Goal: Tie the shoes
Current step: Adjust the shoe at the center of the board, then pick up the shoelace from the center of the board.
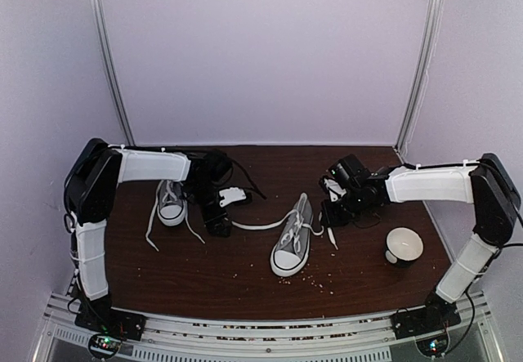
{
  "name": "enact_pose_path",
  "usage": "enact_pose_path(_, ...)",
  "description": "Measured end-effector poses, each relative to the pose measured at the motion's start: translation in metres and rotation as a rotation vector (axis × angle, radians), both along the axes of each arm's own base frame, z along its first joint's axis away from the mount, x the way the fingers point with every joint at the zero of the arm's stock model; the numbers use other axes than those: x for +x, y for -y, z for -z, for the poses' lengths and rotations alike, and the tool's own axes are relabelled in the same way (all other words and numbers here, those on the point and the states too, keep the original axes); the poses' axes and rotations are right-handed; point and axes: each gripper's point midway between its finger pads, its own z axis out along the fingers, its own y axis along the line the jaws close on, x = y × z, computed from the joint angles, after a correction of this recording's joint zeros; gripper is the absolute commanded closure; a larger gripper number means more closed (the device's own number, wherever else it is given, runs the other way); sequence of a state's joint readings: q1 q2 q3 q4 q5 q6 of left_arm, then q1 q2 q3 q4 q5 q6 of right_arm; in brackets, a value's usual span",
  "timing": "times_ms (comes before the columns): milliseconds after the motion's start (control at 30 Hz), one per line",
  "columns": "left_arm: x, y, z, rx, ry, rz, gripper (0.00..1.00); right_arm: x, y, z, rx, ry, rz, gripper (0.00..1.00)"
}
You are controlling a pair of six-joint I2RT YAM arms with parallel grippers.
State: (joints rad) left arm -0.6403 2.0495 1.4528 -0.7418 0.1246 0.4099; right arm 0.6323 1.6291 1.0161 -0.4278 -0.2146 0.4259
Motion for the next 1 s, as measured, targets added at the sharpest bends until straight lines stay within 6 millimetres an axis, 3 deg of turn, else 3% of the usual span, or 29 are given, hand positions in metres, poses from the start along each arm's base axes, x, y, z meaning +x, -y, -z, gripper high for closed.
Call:
enact_pose_path(200,0.018,0.018,0.003,0.039,0.072,0.093,0.05,0.007,-0.015,0.023,0.009,-0.065,-0.011,1.0)
enact_pose_path(300,0.016,0.025,0.003,0.043,0.085,0.145,0.14,0.009,-0.018,0.022,0.025,-0.065,-0.012,1.0)
enact_pose_path(367,0.014,0.029,0.003,0.043,0.089,0.168,0.35,0.011,-0.02,0.02,0.034,-0.058,-0.012,1.0)
enact_pose_path(433,0.012,0.034,0.004,0.041,0.084,0.184,0.63,0.013,-0.023,0.019,0.042,-0.054,-0.011,1.0)
enact_pose_path(500,0.011,0.039,0.005,0.035,0.081,0.204,0.98,0.016,-0.026,0.019,0.049,-0.052,-0.01,1.0)
enact_pose_path(733,0.006,0.046,0.005,0.003,0.083,0.185,1.0,0.025,-0.034,0.025,0.068,-0.058,0.001,1.0)
enact_pose_path(867,-0.008,0.055,0.004,-0.082,0.047,0.129,1.0,0.028,-0.039,0.026,0.086,-0.058,0.001,1.0)
enact_pose_path(1000,-0.036,0.094,-0.002,-0.158,0.034,0.173,1.0,0.029,-0.044,0.025,0.102,-0.059,-0.003,1.0)
